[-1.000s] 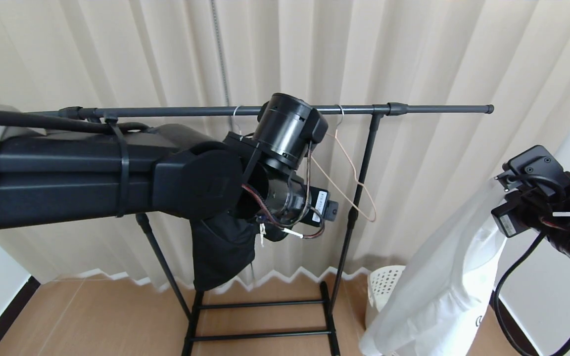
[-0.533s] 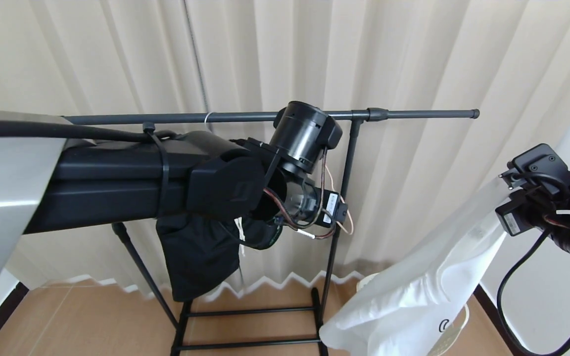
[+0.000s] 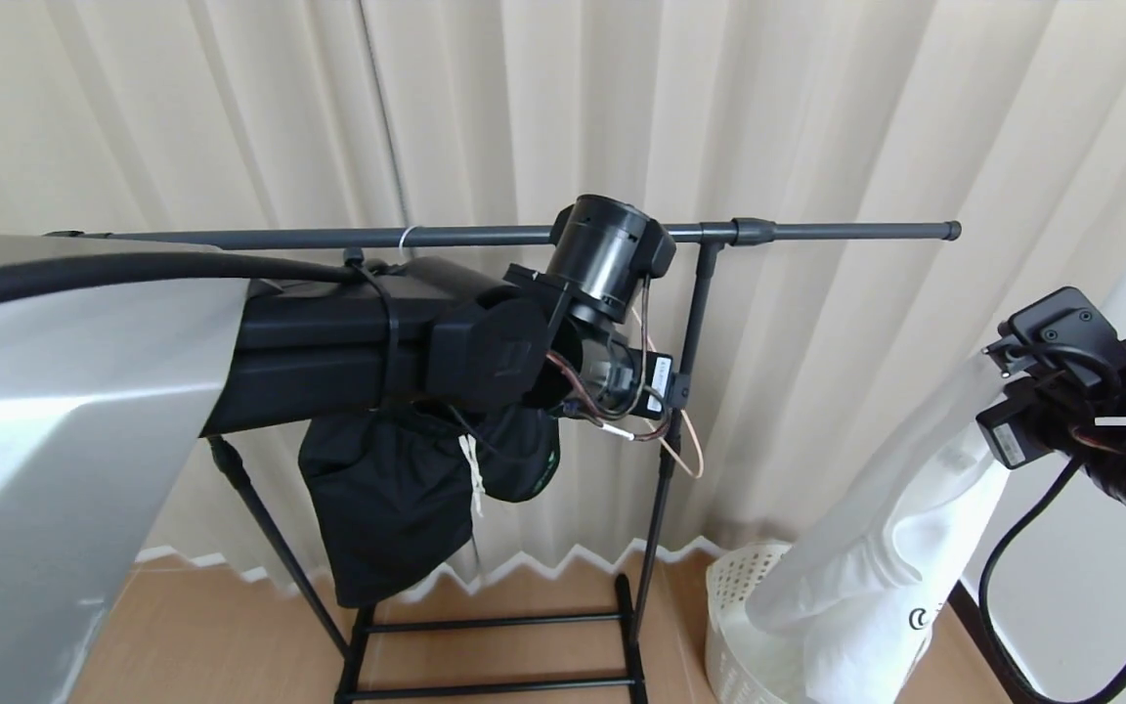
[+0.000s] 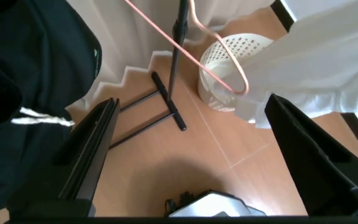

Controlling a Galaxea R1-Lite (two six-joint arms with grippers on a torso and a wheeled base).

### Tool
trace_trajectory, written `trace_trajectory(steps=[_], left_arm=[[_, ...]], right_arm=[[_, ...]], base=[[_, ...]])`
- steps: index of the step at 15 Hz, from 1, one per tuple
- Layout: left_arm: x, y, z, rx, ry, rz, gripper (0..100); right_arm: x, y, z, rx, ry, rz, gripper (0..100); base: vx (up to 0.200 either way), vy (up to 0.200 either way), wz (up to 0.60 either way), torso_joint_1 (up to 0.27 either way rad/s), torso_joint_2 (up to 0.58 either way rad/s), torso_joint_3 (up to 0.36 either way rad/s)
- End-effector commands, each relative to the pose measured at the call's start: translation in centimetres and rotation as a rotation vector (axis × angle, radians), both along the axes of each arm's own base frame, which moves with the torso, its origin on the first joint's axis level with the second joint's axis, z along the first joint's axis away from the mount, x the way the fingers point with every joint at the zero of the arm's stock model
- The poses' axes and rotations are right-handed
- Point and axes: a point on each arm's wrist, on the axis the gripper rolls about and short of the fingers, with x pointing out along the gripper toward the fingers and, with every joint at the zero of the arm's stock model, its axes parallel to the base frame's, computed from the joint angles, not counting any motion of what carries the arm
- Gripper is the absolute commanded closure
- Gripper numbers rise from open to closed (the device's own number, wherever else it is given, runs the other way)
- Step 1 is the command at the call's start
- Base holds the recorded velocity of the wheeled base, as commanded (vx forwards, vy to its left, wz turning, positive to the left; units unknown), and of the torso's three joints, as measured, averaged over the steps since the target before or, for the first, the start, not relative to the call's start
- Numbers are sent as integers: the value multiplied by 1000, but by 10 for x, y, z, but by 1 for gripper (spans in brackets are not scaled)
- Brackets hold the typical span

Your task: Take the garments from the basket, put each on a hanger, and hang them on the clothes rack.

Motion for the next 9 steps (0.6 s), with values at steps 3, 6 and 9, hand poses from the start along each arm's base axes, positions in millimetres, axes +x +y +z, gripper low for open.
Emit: trace_trajectory(steps=[3,6,9], left_arm=[[40,1,-22,-23,-6,53,0],[58,-4,-39,-75,-47,41,0],[67,-4,-44,-127,-61,10,0]], right_arm=[[0,1,-1,0,4,4,100],[0,1,-1,0,4,2,100],[1,1,-3,-2,10,4,100]], base=[[0,0,0,0,0,0],[0,0,0,0,0,0],[0,0,0,0,0,0]])
